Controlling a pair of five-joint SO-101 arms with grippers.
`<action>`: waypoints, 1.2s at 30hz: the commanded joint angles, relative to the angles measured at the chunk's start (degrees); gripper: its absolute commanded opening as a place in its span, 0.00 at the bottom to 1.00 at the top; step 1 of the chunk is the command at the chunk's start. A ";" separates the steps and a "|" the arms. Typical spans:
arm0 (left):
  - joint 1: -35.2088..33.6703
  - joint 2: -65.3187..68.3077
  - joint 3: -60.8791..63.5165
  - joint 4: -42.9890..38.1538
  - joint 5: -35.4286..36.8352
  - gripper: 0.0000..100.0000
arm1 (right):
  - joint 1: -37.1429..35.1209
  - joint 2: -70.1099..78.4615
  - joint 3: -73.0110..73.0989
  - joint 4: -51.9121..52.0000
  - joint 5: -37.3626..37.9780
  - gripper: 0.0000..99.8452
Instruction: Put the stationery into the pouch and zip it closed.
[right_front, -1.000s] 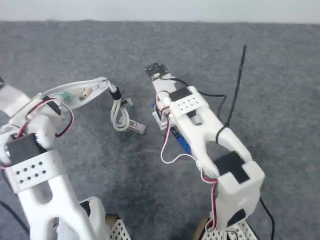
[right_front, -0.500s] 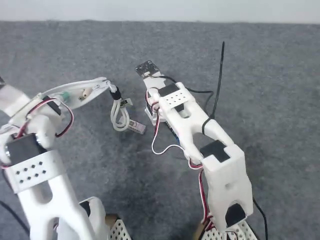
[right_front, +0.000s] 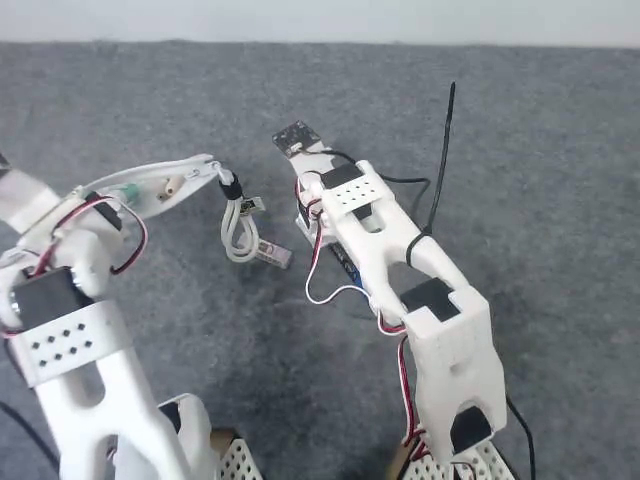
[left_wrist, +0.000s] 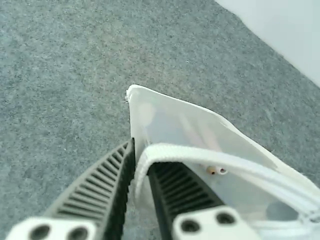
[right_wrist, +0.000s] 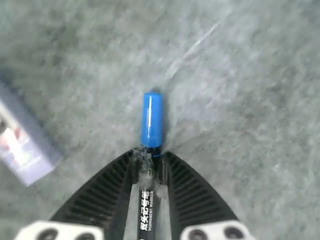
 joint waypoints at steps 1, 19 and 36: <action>2.11 -0.88 -2.86 -1.85 0.44 0.01 | -1.19 -8.13 -0.79 5.85 -3.96 0.01; 14.86 -0.97 -2.15 -1.49 -2.46 0.01 | 1.19 -40.92 17.76 1.71 -8.79 0.01; 24.62 -0.53 -9.71 6.95 -5.71 0.01 | 0.04 -81.19 48.70 -21.23 -10.11 0.01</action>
